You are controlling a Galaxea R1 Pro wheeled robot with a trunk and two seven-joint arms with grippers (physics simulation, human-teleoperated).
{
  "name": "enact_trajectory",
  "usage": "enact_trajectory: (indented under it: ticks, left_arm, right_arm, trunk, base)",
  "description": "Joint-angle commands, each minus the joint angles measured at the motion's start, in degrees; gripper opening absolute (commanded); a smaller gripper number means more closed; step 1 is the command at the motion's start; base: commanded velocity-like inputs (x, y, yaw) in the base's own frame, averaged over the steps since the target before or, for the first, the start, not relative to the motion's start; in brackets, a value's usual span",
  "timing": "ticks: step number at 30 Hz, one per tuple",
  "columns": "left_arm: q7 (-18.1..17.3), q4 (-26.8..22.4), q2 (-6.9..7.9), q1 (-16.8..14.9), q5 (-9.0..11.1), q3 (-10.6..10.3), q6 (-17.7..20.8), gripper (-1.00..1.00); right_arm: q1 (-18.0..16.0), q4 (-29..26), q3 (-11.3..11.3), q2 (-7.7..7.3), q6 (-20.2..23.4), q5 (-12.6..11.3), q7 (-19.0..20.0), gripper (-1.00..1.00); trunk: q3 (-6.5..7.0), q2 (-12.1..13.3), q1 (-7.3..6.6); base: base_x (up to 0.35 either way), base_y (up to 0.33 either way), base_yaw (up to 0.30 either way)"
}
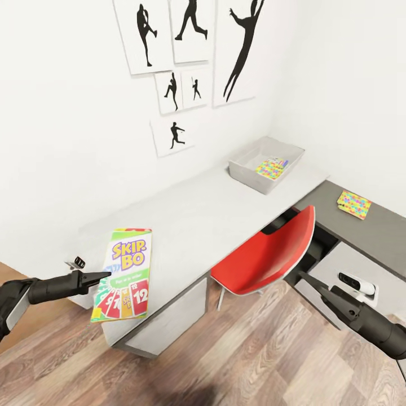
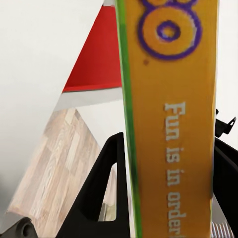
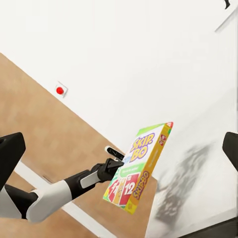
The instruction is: Put all the toys in the child's room - the three board games (two on the bed and one on the table), the two jigsaw puzzles on the table, and the tennis ball on the table - inside the toy box on the table in the child's room.
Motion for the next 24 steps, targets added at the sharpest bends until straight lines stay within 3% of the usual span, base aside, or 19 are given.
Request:
enact_trajectory:
  ticks: [1,24]
  left_arm:
    - [-0.21,0.00,0.07,-0.03,0.17,-0.19,0.61,-1.00]
    - [-0.21,-0.09,0.07,0.68,0.25,0.07,0.55,-1.00]
  right_arm:
    - [-0.05,-0.01,0.00,-0.01,0.48,-0.22,0.05,1.00]
    - [0.04,-0.01,0.00,-0.01,-1.88,-0.22,0.08,1.00]
  trunk:
    - [-0.01,-0.10,0.03]
    - [1.96,-0.10,0.03]
  base:
    - [0.000,0.000,-0.172]
    - [0.000,0.000,-0.121]
